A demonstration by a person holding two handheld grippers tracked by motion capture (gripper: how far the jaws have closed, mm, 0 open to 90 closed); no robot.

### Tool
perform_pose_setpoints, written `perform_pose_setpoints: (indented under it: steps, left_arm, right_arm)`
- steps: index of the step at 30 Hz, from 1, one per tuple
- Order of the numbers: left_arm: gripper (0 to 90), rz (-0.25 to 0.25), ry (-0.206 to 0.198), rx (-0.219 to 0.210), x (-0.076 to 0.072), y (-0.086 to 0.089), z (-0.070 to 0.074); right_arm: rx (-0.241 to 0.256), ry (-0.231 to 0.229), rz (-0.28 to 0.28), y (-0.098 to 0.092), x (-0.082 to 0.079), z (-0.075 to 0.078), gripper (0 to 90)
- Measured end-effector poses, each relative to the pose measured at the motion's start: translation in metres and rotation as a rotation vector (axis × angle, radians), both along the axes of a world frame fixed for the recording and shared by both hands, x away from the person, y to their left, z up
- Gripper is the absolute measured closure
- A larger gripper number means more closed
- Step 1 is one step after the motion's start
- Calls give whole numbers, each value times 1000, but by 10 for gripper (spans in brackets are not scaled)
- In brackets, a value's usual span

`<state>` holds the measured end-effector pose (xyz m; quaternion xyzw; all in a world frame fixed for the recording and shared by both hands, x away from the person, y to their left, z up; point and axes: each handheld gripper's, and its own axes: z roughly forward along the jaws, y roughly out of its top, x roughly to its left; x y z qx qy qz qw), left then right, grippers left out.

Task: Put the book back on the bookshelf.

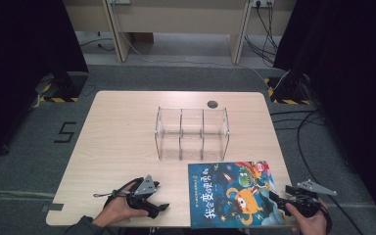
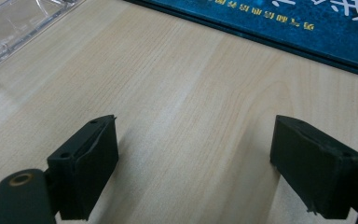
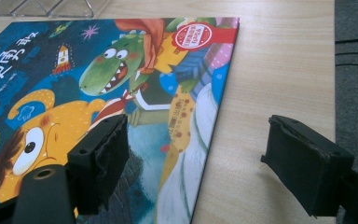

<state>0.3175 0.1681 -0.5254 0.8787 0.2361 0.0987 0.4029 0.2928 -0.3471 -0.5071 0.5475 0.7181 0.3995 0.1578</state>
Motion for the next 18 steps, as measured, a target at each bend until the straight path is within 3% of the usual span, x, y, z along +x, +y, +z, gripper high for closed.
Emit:
perform_pose_setpoints:
  steps: [6,18]
  left_arm:
    - [141,0,3,5,0,0,1]
    - [141,24,40,-16,2,-1,2]
  right_arm:
    - [-9,9,-12,0,1,-1,228]
    - [-12,32,29,3,4,-4,250]
